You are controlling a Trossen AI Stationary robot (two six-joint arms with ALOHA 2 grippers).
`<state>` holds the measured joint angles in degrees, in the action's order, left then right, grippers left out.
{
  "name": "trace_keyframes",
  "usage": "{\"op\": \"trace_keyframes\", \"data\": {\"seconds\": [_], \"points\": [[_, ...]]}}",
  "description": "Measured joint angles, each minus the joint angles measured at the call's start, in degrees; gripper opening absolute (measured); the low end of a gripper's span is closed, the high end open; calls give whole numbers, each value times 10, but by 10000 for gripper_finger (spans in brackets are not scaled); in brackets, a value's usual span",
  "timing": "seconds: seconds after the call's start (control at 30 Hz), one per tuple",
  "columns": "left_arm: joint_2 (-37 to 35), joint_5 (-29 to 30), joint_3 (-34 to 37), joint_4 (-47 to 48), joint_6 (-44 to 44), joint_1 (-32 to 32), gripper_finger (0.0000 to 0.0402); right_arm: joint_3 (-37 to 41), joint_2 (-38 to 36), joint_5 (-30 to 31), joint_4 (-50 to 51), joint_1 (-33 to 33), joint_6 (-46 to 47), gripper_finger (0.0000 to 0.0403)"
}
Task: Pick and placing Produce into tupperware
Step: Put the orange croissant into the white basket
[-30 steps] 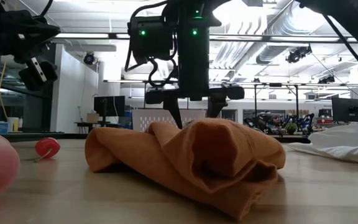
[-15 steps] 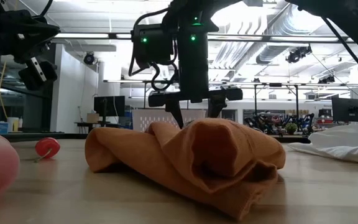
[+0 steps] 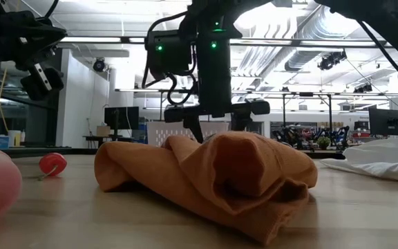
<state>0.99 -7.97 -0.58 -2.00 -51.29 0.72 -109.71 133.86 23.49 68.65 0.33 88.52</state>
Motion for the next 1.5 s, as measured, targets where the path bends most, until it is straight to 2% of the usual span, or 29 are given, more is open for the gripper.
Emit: {"op": "trace_keyframes", "data": {"seconds": [1.1,1.5], "points": [[0,0,0,0,0,0,1,0,0,-29,8,-7,-1,242],[0,-6,0,-1,-2,0,1,0,0,-34,8,-7,-1,189]]}}
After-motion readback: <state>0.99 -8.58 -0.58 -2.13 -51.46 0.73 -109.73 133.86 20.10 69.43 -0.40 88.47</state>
